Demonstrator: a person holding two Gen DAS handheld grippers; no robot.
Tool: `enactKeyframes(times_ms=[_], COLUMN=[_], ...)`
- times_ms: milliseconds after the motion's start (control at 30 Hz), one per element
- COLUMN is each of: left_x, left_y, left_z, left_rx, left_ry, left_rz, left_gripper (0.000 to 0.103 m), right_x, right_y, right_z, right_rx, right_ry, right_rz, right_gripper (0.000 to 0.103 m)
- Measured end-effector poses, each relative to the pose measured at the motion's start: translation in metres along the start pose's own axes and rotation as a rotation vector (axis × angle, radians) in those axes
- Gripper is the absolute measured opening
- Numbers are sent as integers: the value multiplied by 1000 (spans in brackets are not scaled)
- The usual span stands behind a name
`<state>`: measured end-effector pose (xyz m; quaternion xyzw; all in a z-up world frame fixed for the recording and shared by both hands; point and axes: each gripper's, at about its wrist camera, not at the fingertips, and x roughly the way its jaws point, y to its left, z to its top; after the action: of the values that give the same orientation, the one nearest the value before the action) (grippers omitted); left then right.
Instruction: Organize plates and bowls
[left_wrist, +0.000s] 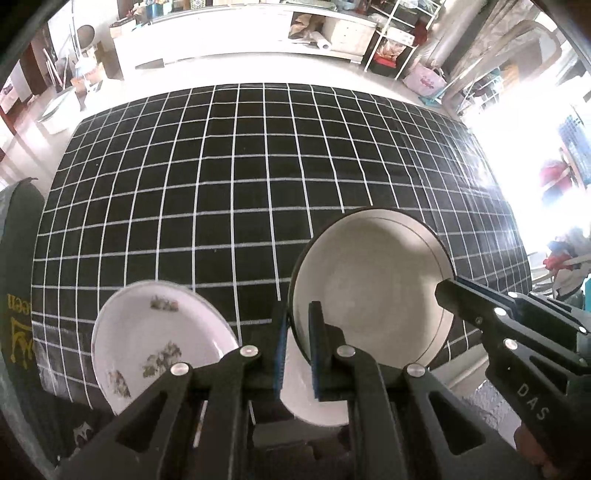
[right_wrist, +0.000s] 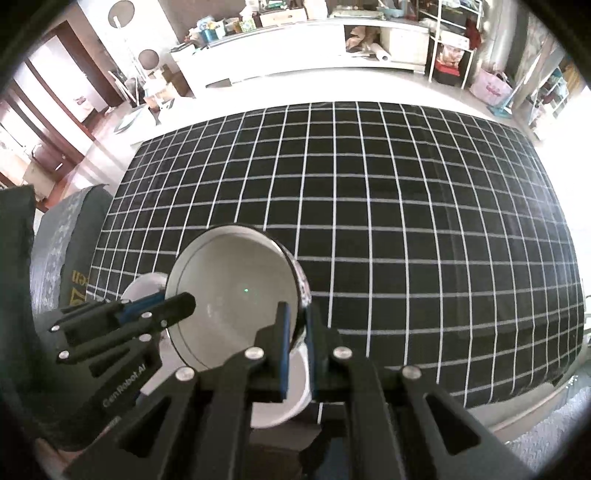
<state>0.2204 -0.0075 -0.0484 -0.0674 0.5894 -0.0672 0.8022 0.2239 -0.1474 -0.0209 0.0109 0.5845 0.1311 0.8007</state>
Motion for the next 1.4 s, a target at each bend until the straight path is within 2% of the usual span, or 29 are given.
enactKeyframes(times_ms=[267, 300, 633, 1100, 1400], left_x=[14, 13, 38, 49, 59], left_y=[-4, 0, 8, 12, 21], left_z=[-34, -46, -76, -81, -82], left_rx=[10, 8, -8, -20, -34], left_ry=[36, 39, 86, 101, 103], left_rz=[12, 13, 16, 15, -15], left_gripper=[7, 7, 9, 9, 9], right_x=[4, 7, 30, 42, 45], right_y=[1, 2, 0, -5, -8], right_z=[-33, -37, -54, -58, -59], right_rx=[19, 17, 23, 29, 32], right_ry=[37, 43, 95, 121, 131], right_rz=[7, 5, 6, 8, 8], right_gripper=[11, 11, 11, 11, 11])
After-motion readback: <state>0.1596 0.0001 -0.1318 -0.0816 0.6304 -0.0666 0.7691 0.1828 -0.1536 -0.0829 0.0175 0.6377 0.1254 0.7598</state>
